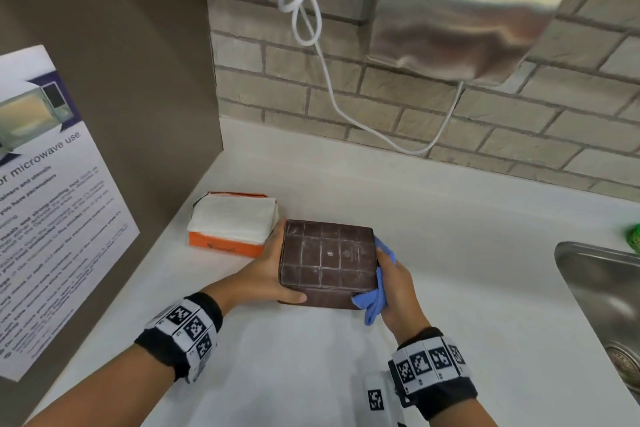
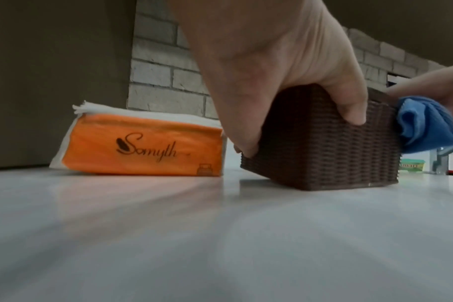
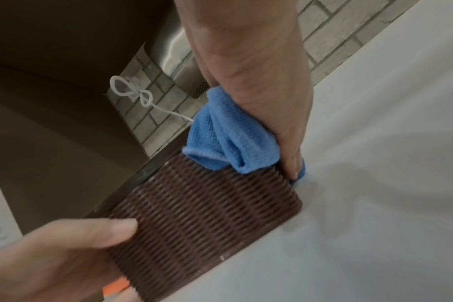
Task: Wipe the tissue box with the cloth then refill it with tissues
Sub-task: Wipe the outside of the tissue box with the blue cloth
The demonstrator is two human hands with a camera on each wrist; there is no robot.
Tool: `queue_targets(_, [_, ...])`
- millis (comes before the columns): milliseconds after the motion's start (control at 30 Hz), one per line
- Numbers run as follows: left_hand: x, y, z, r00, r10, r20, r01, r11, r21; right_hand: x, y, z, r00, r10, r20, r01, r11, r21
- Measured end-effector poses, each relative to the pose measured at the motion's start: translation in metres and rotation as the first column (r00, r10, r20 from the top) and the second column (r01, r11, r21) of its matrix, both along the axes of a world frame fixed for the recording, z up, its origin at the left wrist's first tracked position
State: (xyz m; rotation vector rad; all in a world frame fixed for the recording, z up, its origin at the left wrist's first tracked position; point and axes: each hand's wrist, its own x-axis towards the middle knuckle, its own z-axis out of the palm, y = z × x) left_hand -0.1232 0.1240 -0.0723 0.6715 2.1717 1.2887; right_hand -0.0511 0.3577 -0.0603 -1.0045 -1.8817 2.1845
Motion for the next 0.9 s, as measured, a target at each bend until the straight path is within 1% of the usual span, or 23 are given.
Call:
queue_targets(33, [0.001, 0.001, -0.001, 1.0, 0.016, -0.018, -0.016, 1.0, 0.025, 0.002, -0.002, -0.001, 0.999, -0.015, -0.043, 0.017, 0.999, 0.043])
queue_targets(100, [0.003, 0.001, -0.003, 0.998, 0.037, -0.055, -0.034, 0.998, 0.05, 0.008, -0.006, 0.001, 0.988, -0.009, -0.154, 0.042, 0.977, 0.208])
queue_targets(167, [0.002, 0.0, -0.004, 0.995, 0.038, -0.092, -0.033, 0.998, 0.054, 0.018, -0.008, 0.007, 0.965, 0.08, -0.249, 0.025, 0.919, 0.393])
queue_targets(200, [0.001, 0.0, -0.004, 0.993, 0.032, -0.113, -0.026, 0.998, 0.048, 0.021, -0.007, 0.009, 0.951, 0.171, -0.259, -0.018, 0.863, 0.504])
queue_targets(233, [0.0, -0.001, -0.003, 0.99, 0.023, -0.138, -0.017, 0.999, 0.043, 0.024, -0.004, 0.011, 0.935, 0.274, -0.223, -0.077, 0.774, 0.628])
queue_targets(300, [-0.001, 0.0, -0.001, 0.983, 0.002, -0.183, 0.004, 1.0, 0.028, 0.022, 0.004, 0.016, 0.891, 0.45, -0.065, -0.206, 0.527, 0.825])
queue_targets(333, [-0.001, 0.001, 0.0, 0.979, 0.0, -0.204, 0.004, 1.0, 0.019, 0.02, 0.009, 0.018, 0.872, 0.49, 0.005, -0.25, 0.436, 0.864])
queue_targets(433, [-0.001, 0.002, -0.003, 0.968, 0.007, -0.252, -0.009, 1.0, -0.006, 0.019, 0.013, 0.023, 0.872, 0.469, 0.142, -0.34, 0.369, 0.865])
queue_targets(467, [-0.001, 0.001, -0.004, 0.967, 0.003, -0.253, -0.005, 1.0, -0.005, 0.019, 0.009, 0.019, 0.865, 0.47, 0.177, -0.349, 0.308, 0.885])
queue_targets(500, [-0.001, 0.0, -0.005, 0.966, -0.002, -0.258, 0.001, 1.0, -0.004, 0.024, 0.002, 0.019, 0.848, 0.488, 0.206, -0.35, 0.225, 0.909])
queue_targets(533, [-0.002, 0.0, -0.005, 0.964, -0.008, -0.265, 0.008, 1.0, 0.0, 0.029, -0.008, 0.019, 0.817, 0.537, 0.212, -0.345, 0.16, 0.925])
queue_targets(600, [-0.002, 0.001, -0.004, 0.962, -0.015, -0.272, 0.026, 0.999, 0.036, 0.046, -0.03, 0.018, 0.693, 0.667, 0.274, -0.379, 0.014, 0.925])
queue_targets(633, [-0.002, 0.001, -0.004, 0.962, -0.019, -0.274, 0.034, 0.998, 0.051, 0.052, -0.035, 0.019, 0.646, 0.7, 0.305, -0.36, -0.073, 0.93])
queue_targets(667, [-0.003, 0.001, -0.006, 0.961, -0.02, -0.274, 0.036, 0.998, 0.052, 0.055, -0.033, 0.02, 0.621, 0.713, 0.325, -0.343, -0.125, 0.931])
queue_targets(700, [-0.004, 0.0, -0.008, 0.962, -0.019, -0.271, 0.029, 0.999, 0.036, 0.053, -0.029, 0.028, 0.623, 0.714, 0.318, -0.374, -0.086, 0.924])
queue_targets(733, [-0.004, -0.002, -0.009, 0.964, -0.012, -0.265, 0.017, 1.0, 0.017, 0.048, -0.023, 0.037, 0.657, 0.696, 0.29, -0.419, 0.018, 0.908])
queue_targets(800, [-0.005, -0.002, -0.011, 0.965, 0.002, -0.261, -0.003, 1.0, -0.002, 0.03, -0.001, 0.048, 0.791, 0.559, 0.248, -0.437, 0.233, 0.869])
queue_targets(833, [-0.004, -0.001, -0.011, 0.966, 0.004, -0.258, -0.005, 1.0, -0.001, 0.02, 0.008, 0.052, 0.83, 0.499, 0.251, -0.431, 0.286, 0.856])
queue_targets(867, [-0.004, 0.001, -0.01, 0.968, 0.007, -0.252, -0.006, 1.0, 0.003, 0.011, 0.01, 0.055, 0.85, 0.466, 0.246, -0.412, 0.298, 0.861])
queue_targets(900, [-0.003, 0.002, -0.009, 0.968, 0.012, -0.25, -0.01, 1.0, 0.013, 0.006, 0.007, 0.055, 0.854, 0.453, 0.256, -0.4, 0.259, 0.879])
